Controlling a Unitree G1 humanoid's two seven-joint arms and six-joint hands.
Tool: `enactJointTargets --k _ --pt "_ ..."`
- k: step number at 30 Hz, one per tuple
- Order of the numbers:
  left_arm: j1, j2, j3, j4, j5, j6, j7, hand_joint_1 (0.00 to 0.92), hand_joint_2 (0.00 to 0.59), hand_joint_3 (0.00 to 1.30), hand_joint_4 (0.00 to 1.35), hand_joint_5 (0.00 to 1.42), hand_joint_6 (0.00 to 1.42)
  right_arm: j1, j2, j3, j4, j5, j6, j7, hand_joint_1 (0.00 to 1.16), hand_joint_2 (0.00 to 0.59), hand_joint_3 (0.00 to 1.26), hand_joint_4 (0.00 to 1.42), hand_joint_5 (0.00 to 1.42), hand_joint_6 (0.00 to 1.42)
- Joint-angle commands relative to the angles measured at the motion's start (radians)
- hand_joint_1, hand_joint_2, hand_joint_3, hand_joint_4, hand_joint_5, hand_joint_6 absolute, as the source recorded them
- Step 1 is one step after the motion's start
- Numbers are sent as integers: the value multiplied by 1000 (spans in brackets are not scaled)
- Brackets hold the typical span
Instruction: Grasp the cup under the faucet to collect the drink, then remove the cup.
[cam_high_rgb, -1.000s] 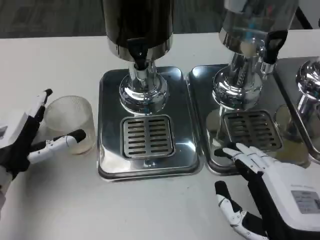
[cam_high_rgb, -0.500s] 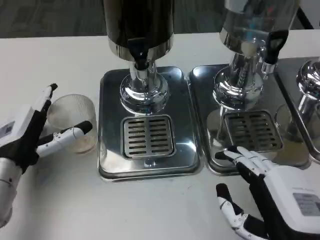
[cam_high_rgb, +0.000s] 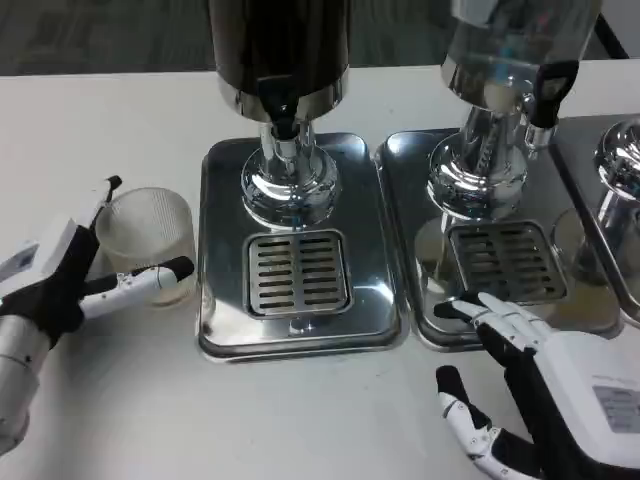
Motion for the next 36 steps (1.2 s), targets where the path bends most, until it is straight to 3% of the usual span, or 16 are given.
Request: enactJointTargets --k 1,6,8,10,11,14,17,19,25,36 --pt "-17 -4 -13 3 9 -9 13 226 31 0 0 270 302 2 -1 -3 -7 9 8 9 397 470 259 151 158 246" --pt "-16 -17 1 2 -9 -28 23 239 51 0 14 318 342 1 -1 -10 -8 20 11 16 396 469 259 151 159 248" --pt "-13 -24 9 3 -19 -38 27 236 66 0 42 358 419 2 -1 -12 -9 23 12 18 395 467 259 151 159 248" --pt "-11 -32 17 4 -27 -45 35 237 94 32 106 460 611 5 -1 -13 -11 26 12 18 393 465 259 151 159 249" --pt "-10 -37 22 5 -32 -49 41 235 111 93 171 550 778 7 -2 -14 -12 27 11 18 393 464 259 151 159 249" --pt "-9 -52 27 5 -43 -57 56 240 143 223 314 722 1028 11 -2 -17 -16 30 13 20 391 463 259 151 159 250" --pt "-11 -63 31 5 -47 -56 62 241 193 538 605 975 1308 12 -2 -19 -19 32 15 22 389 462 259 168 159 240" --pt "-12 -68 36 6 -49 -57 64 245 213 652 726 1072 1411 15 -2 -20 -23 32 15 23 388 462 258 171 159 236" --pt "-5 -69 44 3 -49 -70 116 242 228 753 841 1169 1424 23 -4 -23 -30 35 16 26 386 461 252 178 159 232" --pt "9 -50 66 -15 -56 -134 203 257 233 759 848 1178 1424 13 -5 -20 -18 45 11 28 384 461 250 187 159 231"
